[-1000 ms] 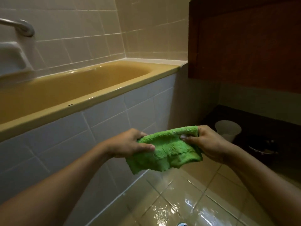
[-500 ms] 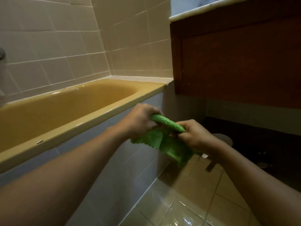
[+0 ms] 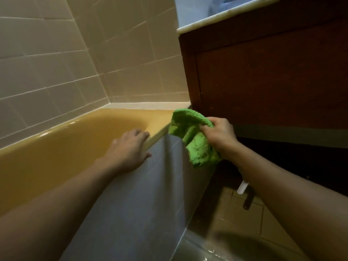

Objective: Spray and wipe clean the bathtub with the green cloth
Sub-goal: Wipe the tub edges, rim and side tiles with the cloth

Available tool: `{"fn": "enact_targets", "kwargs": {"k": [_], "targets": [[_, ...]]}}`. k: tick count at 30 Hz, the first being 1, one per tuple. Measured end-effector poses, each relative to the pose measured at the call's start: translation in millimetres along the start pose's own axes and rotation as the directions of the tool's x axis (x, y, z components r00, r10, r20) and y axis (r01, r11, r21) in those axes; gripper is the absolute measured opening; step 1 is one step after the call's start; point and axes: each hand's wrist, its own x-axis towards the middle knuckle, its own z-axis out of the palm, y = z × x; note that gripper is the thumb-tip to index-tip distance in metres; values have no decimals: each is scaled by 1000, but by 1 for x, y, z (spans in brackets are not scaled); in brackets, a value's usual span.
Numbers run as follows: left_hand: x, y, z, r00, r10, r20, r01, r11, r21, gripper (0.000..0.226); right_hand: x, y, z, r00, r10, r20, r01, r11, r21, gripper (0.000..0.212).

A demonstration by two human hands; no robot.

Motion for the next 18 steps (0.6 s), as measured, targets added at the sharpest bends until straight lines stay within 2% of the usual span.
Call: {"fn": "enact_targets", "kwargs": {"k": [2, 3, 4, 6, 8, 10, 12, 15, 18], "targets": [[-3, -14, 2, 986, 64, 157, -60, 998, -31, 86, 25, -7, 3, 986, -26, -164, 20, 999, -38, 22], [-4, -18, 2, 978, 97, 184, -90, 995, -45, 86, 40, -12, 6, 968, -64, -243, 47, 996, -74, 27], [-5, -21, 2, 975, 129, 183, -123, 991, -46, 84, 56, -16, 10, 947, -111, -300, 80, 990, -112, 30], [-6, -23, 2, 973, 172, 155, -165, 985, -60, 81, 87, -23, 22, 929, -197, -314, 143, 972, -188, 34], [-6, -28, 4, 969, 201, 145, -190, 978, -85, 80, 114, -22, 36, 950, -215, -225, 168, 963, -212, 37], [-6, -32, 6, 965, 217, 148, -201, 973, -114, 82, 125, -12, 56, 982, -187, -12, 179, 952, -250, 40], [-5, -34, 5, 965, 210, 156, -189, 972, -141, 81, 121, 9, 80, 953, -231, 196, 283, 911, -300, 42], [-3, -32, 3, 964, 220, 146, -193, 965, -177, 79, 110, 31, 98, 904, -365, 221, 407, 893, -193, 48], [0, -32, 3, 964, 223, 144, -191, 960, -206, 78, 129, 27, 92, 925, -321, 205, 364, 903, -229, 56]]}}
